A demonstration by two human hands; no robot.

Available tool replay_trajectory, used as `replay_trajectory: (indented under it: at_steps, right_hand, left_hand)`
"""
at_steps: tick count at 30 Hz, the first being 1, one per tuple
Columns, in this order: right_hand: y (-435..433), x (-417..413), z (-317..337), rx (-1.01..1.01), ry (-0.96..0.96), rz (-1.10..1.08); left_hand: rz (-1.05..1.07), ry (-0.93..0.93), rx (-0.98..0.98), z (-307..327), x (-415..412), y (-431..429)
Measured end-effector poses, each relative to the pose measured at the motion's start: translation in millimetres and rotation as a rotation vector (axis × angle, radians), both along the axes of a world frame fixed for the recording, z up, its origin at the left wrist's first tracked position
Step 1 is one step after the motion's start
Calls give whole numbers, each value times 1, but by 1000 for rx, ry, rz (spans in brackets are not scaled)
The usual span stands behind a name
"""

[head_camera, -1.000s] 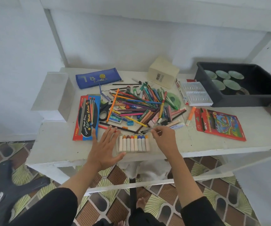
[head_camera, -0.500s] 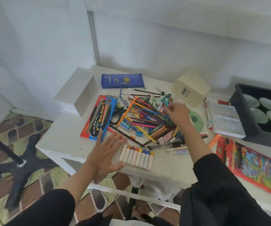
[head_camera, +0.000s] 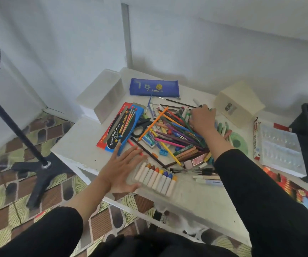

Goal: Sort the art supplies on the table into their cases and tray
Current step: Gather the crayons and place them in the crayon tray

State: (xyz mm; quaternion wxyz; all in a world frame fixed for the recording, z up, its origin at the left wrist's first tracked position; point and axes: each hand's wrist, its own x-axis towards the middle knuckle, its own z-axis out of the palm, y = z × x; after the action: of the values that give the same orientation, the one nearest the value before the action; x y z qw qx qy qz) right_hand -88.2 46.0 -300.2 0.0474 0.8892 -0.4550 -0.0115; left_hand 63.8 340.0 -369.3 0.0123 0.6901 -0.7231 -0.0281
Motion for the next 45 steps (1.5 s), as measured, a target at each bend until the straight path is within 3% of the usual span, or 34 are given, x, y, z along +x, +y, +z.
replay_trajectory:
  at_steps: [6,16,26,32,40,45]
  right_hand:
    - [0,-6,-3,-85,-92,4]
    - [38,-23,3,52,-674,-217]
    - [113,-61,4,67,-1110,-216]
    - [166,-89,-4,55,-1204,-310]
    - [215,-117,-7,91,-1051,-403]
    - [242,-118,-14,106,-1069,-422]
  left_hand:
    - [4,5,4,0,0,1]
    - [-15,32,-2,-1,2,0]
    - [-62,56,-121,-2,2,2]
    - [-98,53,-149,-4,5,0]
    - [-105,45,-147,-5,5,0]
    - [-105,39,-148,-6,6,0]
